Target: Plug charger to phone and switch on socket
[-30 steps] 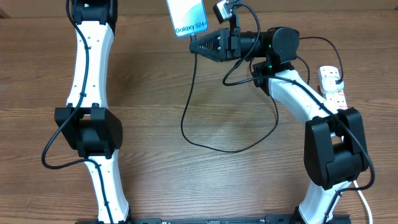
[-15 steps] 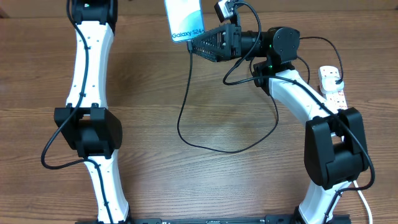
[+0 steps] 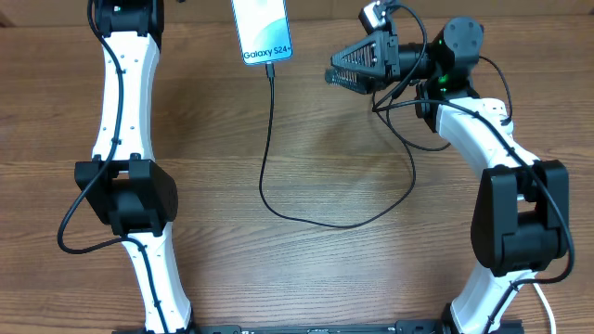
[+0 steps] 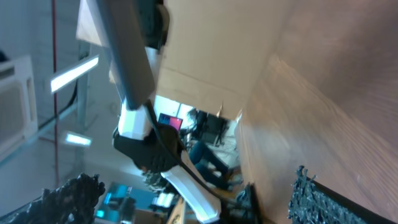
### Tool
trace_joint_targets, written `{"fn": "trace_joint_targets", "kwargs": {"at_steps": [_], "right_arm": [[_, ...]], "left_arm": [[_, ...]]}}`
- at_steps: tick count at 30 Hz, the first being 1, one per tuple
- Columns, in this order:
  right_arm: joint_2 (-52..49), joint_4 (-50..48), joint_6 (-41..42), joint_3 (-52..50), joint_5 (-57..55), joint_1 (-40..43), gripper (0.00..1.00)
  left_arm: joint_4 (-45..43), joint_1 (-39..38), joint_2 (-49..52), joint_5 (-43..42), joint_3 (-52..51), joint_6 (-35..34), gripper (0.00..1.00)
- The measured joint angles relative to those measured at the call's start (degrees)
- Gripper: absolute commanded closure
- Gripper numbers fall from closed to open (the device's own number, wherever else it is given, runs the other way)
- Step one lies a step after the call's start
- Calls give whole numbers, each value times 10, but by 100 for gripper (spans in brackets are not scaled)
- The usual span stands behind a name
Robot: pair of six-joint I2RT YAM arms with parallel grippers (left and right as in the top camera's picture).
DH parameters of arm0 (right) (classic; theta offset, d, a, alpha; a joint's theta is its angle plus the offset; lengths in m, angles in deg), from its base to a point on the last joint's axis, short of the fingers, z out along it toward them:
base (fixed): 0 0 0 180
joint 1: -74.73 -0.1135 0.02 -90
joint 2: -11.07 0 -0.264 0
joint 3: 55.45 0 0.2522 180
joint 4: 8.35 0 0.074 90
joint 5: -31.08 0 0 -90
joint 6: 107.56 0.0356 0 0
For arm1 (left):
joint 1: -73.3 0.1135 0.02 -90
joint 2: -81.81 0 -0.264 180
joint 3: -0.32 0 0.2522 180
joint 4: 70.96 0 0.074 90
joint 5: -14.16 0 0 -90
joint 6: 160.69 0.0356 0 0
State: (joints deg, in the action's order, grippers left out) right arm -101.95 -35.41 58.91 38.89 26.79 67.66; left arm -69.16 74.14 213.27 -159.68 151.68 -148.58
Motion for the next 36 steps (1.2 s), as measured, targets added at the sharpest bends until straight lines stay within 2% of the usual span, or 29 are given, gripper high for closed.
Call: {"fn": "trace_joint_targets", "kwargs": {"at_steps": [8, 11, 18, 23, 28, 33, 36], "right_arm": [[0, 315, -196, 1, -7, -2, 0], [0, 465, -280, 2, -67, -2, 0], [0, 689, -419, 1, -252, -2, 0], [0, 777, -477, 1, -373, -2, 0], [0, 827, -498, 1, -479, -2, 0], [0, 871, -506, 1, -577, -2, 0], [0, 874, -509, 1, -605, -2, 0]], "left_arm": [[78, -4, 0, 5, 0, 55, 96], [121, -7, 0, 12, -1, 82, 96], [213, -9, 0, 24, -1, 154, 96], [314, -9, 0, 42, -1, 228, 96], [428, -11, 0, 78, -2, 316, 96], [576, -24, 0, 149, -3, 417, 96], [624, -37, 0, 194, -3, 466, 96]]}}
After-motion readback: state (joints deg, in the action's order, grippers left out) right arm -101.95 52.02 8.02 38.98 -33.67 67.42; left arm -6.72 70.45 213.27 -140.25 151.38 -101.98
